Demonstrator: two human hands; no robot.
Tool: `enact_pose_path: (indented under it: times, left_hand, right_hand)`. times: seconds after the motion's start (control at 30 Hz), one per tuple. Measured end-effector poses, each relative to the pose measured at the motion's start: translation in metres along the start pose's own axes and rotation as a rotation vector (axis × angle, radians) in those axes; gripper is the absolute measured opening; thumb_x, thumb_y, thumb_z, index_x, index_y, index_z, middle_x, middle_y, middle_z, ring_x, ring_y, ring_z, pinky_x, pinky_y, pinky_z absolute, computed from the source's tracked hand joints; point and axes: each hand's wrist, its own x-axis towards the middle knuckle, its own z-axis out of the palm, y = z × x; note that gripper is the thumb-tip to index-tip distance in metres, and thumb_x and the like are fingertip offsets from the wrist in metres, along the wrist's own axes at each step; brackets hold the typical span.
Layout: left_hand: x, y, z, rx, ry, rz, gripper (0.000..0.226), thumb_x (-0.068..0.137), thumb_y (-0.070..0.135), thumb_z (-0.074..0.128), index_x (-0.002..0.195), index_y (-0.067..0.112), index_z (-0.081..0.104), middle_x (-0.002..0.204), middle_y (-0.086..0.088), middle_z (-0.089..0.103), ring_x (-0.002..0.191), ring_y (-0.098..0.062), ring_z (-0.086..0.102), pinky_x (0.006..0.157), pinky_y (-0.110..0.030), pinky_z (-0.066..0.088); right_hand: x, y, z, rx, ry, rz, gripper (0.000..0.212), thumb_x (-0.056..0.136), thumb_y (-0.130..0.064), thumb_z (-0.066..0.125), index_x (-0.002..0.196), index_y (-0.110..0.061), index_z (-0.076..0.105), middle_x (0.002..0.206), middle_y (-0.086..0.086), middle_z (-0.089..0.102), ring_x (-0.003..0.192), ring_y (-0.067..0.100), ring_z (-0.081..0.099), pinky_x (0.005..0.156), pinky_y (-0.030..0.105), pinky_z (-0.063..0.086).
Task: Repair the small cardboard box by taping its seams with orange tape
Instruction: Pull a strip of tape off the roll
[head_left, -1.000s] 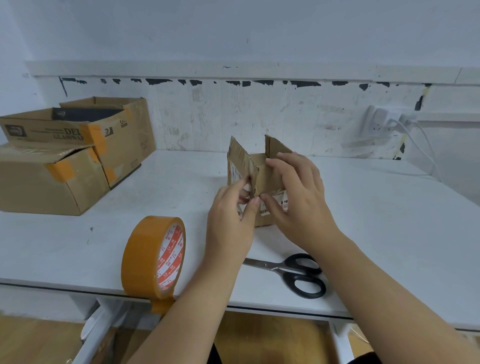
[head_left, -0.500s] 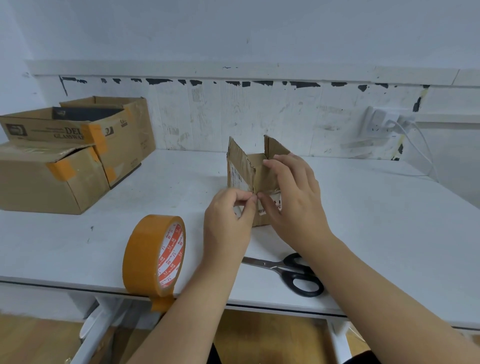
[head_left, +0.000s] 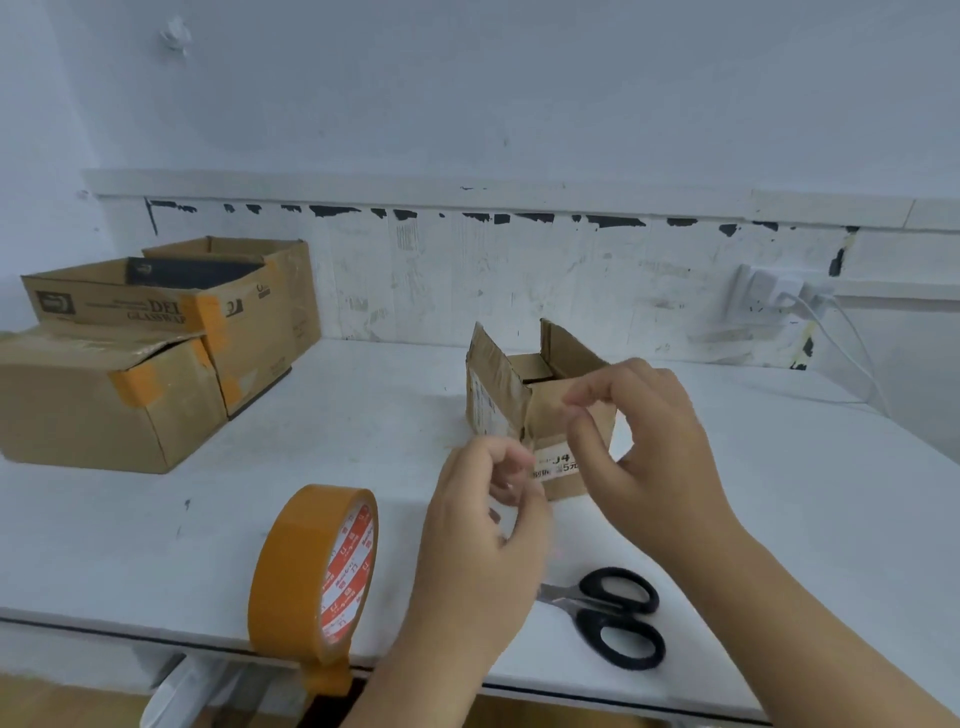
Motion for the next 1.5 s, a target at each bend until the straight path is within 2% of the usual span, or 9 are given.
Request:
enact_pose_path:
  times: [0.2,0.33,0.4,0.5,0.63,0.73,0.9,1.23,1.5]
  left_hand:
    - [-0.074,0.025,-0.036,-0.188,-0.443,-0.408,0.011,0.069,0.035,0.058,0.079,0.039,0.06,0.068,0.018,0.061,0.059,0.002,0.05,0.063,-0.009,0.038]
    - [-0.108,-0.006,-0.077,-0.27,-0.546,-0.738,0.019,0.098,0.015,0.045,0.081,0.02,0.053,0.092,0.01,0.051,0.081,0.006,0.046,0.075,-0.002,0.036]
    - [-0.119,-0.028,-0.091,-0.311,-0.551,-0.821,0.032,0.09,0.036,0.061,0.097,0.005,0.065,0.105,-0.009,0.062,0.089,0.0,0.053,0.079,-0.009,0.043]
    - [-0.131,-0.054,-0.114,-0.289,-0.352,-0.864,0.055,0.041,0.062,0.084,0.075,0.019,0.075,0.079,-0.013,0.069,0.068,-0.018,0.065,0.073,-0.034,0.051]
    - [-0.129,-0.065,-0.117,-0.385,-0.078,-0.838,0.032,0.082,0.045,0.059,0.102,0.021,0.063,0.093,-0.007,0.074,0.072,-0.018,0.07,0.056,-0.028,0.053]
    - [-0.114,-0.073,-0.107,-0.494,0.018,-0.933,0.043,0.063,0.045,0.061,0.102,0.027,0.06,0.089,-0.006,0.076,0.061,-0.024,0.067,0.045,-0.03,0.046]
    - [-0.101,-0.07,-0.09,-0.633,0.115,-0.951,0.05,0.058,0.038,0.064,0.1,0.012,0.061,0.084,-0.015,0.075,0.049,-0.021,0.06,0.036,-0.023,0.04]
    - [-0.109,-0.066,-0.088,-0.536,0.148,-0.863,0.038,0.069,0.04,0.06,0.087,0.006,0.066,0.058,-0.005,0.062,0.043,-0.013,0.05,0.044,-0.024,0.03]
    - [-0.111,-0.065,-0.086,-0.52,0.151,-0.829,0.036,0.072,0.04,0.06,0.076,0.004,0.059,0.056,-0.004,0.054,0.041,-0.014,0.048,0.042,-0.022,0.027]
  right_hand:
    - [-0.008,-0.029,-0.015,0.201,-0.369,0.22,0.015,0.095,-0.014,0.05,0.085,-0.024,0.055,0.081,-0.012,0.062,0.08,0.005,0.056,0.07,0.01,0.042]
    - [-0.026,-0.056,-0.009,0.247,-0.546,0.201,0.034,0.099,-0.039,0.036,0.078,-0.029,0.061,0.076,-0.027,0.059,0.076,-0.005,0.055,0.064,0.009,0.039]
    - [-0.037,-0.07,0.001,0.232,-0.599,0.135,0.036,0.1,-0.042,0.035,0.08,-0.03,0.063,0.081,-0.027,0.059,0.084,-0.004,0.055,0.069,0.011,0.04]
    - [-0.05,-0.084,0.022,0.304,-0.707,0.106,0.018,0.09,-0.021,0.047,0.098,-0.036,0.056,0.099,-0.021,0.057,0.101,0.003,0.052,0.084,0.013,0.04]
    - [-0.052,-0.099,0.044,0.421,-0.769,0.082,0.016,0.091,-0.037,0.055,0.106,-0.031,0.054,0.104,-0.016,0.057,0.103,0.004,0.05,0.087,0.016,0.038]
    - [-0.048,-0.101,0.058,0.446,-0.768,-0.011,0.029,0.087,-0.05,0.061,0.106,-0.029,0.057,0.103,-0.015,0.057,0.101,0.006,0.052,0.088,0.023,0.042]
    - [-0.05,-0.097,0.073,0.543,-0.703,-0.063,0.016,0.088,-0.039,0.064,0.094,-0.024,0.062,0.093,-0.015,0.058,0.092,0.01,0.055,0.084,0.028,0.044]
    - [-0.057,-0.092,0.078,0.473,-0.745,-0.148,0.023,0.089,-0.033,0.062,0.079,-0.012,0.062,0.079,0.001,0.06,0.079,0.021,0.055,0.073,0.039,0.044]
    - [-0.063,-0.092,0.075,0.385,-0.679,-0.167,0.029,0.091,-0.041,0.05,0.081,-0.014,0.055,0.073,-0.007,0.052,0.068,0.01,0.049,0.062,0.033,0.044]
